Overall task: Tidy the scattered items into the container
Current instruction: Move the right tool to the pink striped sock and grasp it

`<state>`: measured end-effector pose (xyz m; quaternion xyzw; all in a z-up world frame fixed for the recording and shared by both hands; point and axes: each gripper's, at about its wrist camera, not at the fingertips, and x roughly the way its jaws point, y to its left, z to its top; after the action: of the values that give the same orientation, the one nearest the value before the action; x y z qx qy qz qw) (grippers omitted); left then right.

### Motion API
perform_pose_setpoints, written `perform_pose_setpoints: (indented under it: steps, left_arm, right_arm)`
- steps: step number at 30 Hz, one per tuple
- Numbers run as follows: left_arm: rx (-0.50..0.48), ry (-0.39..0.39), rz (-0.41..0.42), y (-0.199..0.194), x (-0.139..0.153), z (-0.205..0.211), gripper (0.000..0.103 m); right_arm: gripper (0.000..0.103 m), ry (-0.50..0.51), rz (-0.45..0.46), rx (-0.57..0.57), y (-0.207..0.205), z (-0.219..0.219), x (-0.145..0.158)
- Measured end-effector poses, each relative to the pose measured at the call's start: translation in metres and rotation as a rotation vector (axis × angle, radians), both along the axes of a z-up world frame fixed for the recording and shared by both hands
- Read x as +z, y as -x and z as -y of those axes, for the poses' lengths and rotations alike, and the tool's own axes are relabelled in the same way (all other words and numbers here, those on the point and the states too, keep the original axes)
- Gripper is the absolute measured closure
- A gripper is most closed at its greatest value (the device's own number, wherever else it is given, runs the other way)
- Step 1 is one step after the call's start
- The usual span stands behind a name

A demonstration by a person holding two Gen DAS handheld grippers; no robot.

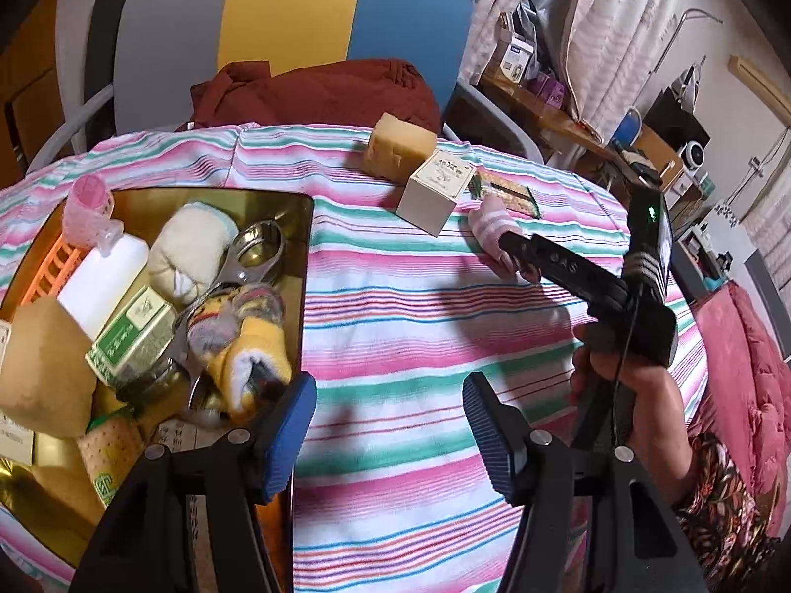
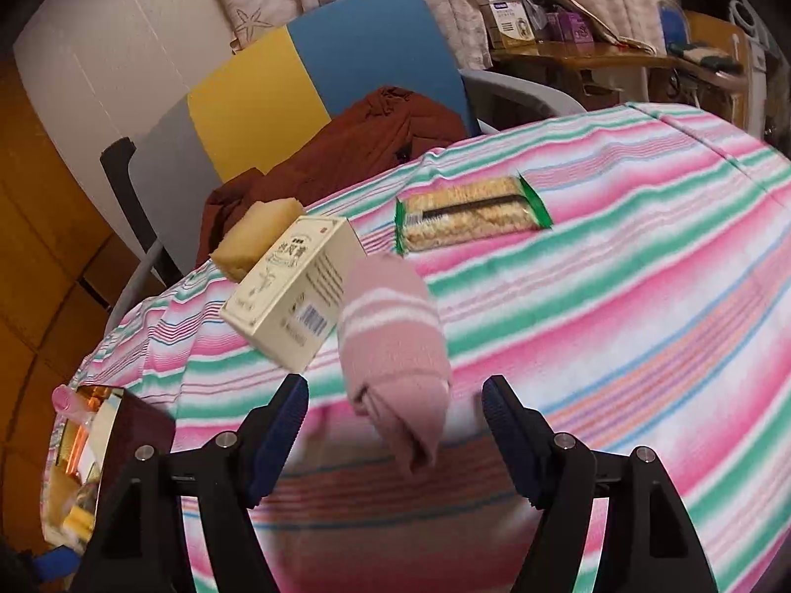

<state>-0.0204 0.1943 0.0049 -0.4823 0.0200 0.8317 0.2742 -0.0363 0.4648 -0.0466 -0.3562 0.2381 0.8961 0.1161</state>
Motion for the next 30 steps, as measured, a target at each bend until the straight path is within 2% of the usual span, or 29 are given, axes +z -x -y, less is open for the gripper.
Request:
perform_pose_setpoints:
  steps: [5,10,12,15,23,30]
  left_arm:
    - [-0.006,-0.003,0.015,0.005,0.000,-0.007,0.040]
    - [-0.006,-0.003,0.029,0.008,-0.003,-0.009,0.040]
    - [-0.007,-0.002,0.029,0.010,-0.002,-0.010,0.040]
    - [-0.006,-0.004,0.033,0.013,-0.001,-0.012,0.040]
    - [-0.016,0.001,0.062,0.030,-0.006,-0.033,0.040]
    - [-0.021,0.056,0.019,0.057,-0.010,-0.061,0.040]
  right_arm:
    - [0.030,-0.074,0.034,0.027,0.019,0.005,0.003]
    - [0.038,-0.180,0.098,0.063,0.035,0.013,-0.003]
    - [0.048,-0.186,0.108,0.078,0.038,0.013,-0.007]
    - [0.052,-0.184,0.125,0.080,0.039,0.012,-0.012]
    - [0.057,-0.176,0.110,0.069,0.031,0.009,-0.011]
    - [0.062,-0.186,0.108,0.040,0.018,0.007,-0.011]
